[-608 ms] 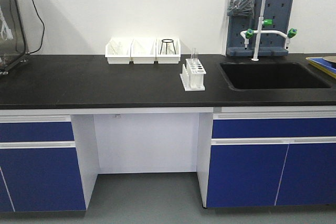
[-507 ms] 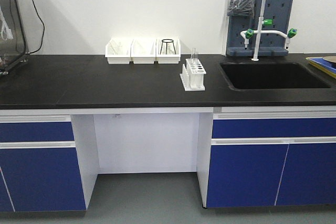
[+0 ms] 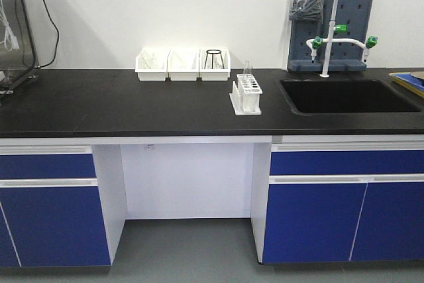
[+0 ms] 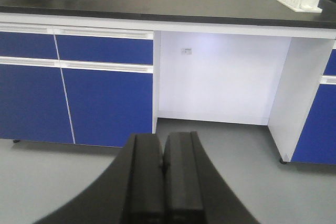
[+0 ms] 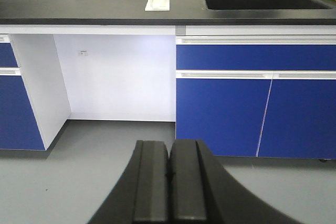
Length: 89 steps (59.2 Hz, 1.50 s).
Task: Flip and reinsert test tube from rack
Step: 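Drive the base toward the bench and the white test-tube rack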
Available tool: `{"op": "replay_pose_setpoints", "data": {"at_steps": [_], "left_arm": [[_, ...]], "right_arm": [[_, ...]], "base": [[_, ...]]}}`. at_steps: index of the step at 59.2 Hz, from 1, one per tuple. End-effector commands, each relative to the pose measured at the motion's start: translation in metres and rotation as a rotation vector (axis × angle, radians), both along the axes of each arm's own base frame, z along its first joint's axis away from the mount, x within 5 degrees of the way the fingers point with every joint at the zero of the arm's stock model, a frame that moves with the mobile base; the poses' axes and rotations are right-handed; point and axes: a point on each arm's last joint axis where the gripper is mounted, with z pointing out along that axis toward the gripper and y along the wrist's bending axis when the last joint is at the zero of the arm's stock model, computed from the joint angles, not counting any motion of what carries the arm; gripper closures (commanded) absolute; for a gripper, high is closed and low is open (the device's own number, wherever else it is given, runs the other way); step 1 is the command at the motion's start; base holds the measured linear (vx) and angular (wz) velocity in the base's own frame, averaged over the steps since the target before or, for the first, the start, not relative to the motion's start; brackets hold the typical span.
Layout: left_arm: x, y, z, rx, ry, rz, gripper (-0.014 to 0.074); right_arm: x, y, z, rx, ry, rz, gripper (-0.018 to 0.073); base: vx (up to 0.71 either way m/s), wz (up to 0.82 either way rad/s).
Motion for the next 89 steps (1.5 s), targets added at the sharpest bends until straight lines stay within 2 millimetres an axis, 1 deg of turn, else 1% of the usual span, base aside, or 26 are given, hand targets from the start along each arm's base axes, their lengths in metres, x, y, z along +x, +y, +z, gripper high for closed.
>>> {"op": "replay_pose_setpoints", "data": {"at_steps": [1, 40, 69, 89], "left_arm": [[0.0005, -0.0009, 0.007, 0.002, -0.089, -0.013, 0.0603], [0.0006, -0.0032, 0.007, 0.001, -0.089, -0.055, 0.0603], [0.0006, -0.0032, 0.007, 0.001, -0.089, -0.055, 0.0603], [0.0006, -0.0032, 0.007, 0.001, -0.089, -0.055, 0.0603]], "right_arm": [[0.0007, -0.0002, 0.0072, -0.001, -0.089, -0.004, 0.0571], [0.0007, -0.0002, 0.0073, -0.001, -0.09, -0.003, 0.0571], [0.0007, -0.0002, 0.0073, -0.001, -0.09, -0.003, 0.0571], [0.0007, -0.0002, 0.0073, -0.001, -0.09, -0.003, 0.0571]], "base": [[0.01, 0.04], [0.07, -0.02], [0.32, 0.07], [0.39, -0.08]]}}
